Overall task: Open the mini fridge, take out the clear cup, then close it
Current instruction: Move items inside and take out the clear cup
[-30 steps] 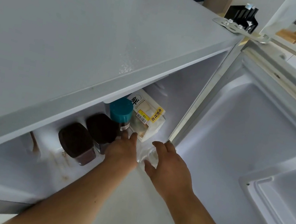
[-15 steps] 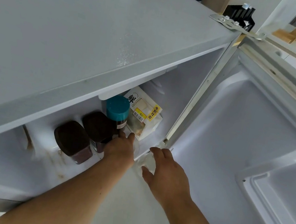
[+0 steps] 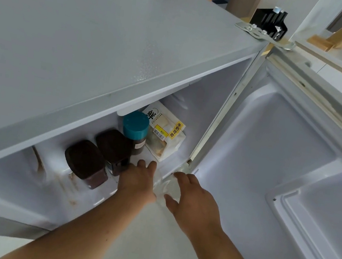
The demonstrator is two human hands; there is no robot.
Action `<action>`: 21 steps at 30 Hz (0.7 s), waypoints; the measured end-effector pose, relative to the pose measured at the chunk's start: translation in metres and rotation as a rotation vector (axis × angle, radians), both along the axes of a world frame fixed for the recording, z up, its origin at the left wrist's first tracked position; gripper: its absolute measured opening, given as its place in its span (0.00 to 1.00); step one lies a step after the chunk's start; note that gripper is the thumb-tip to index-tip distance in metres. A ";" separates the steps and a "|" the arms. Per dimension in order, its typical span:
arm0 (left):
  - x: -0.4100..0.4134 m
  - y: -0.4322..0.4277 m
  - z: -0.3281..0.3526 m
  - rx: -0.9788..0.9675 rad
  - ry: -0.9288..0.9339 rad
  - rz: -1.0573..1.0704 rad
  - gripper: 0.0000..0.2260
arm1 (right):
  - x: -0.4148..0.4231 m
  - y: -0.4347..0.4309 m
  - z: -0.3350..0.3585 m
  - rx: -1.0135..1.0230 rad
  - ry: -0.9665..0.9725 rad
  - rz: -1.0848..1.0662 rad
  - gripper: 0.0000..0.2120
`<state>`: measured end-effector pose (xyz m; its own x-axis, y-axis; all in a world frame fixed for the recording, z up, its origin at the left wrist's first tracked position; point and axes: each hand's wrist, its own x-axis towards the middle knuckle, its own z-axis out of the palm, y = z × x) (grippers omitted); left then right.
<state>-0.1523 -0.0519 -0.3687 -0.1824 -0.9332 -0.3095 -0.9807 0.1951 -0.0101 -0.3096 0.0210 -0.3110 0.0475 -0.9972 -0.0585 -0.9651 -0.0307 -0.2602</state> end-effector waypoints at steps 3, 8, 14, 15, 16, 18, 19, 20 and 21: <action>0.005 0.013 0.009 0.011 0.015 -0.022 0.46 | -0.003 0.002 0.006 -0.003 0.006 -0.007 0.27; 0.014 0.035 0.029 -0.011 0.077 -0.056 0.42 | -0.007 0.007 0.017 0.001 0.028 0.003 0.27; 0.024 0.056 0.050 -0.008 0.119 -0.153 0.40 | -0.007 0.021 0.029 0.013 0.050 0.002 0.27; 0.025 0.060 0.053 -0.001 0.123 -0.156 0.39 | -0.007 0.023 0.031 0.015 0.050 0.000 0.27; 0.026 0.063 0.056 0.007 0.128 -0.153 0.38 | -0.007 0.025 0.033 0.016 0.048 -0.002 0.27; 0.027 0.071 0.062 0.023 0.142 -0.143 0.38 | -0.007 0.032 0.039 0.017 0.036 -0.002 0.27; 0.028 0.075 0.064 0.029 0.148 -0.140 0.38 | -0.007 0.035 0.041 0.018 0.031 0.000 0.27; 0.029 0.079 0.067 0.035 0.156 -0.136 0.39 | -0.006 0.040 0.044 0.018 0.029 0.004 0.27; 0.029 0.084 0.070 0.041 0.169 -0.131 0.39 | -0.006 0.044 0.046 0.018 0.027 0.007 0.26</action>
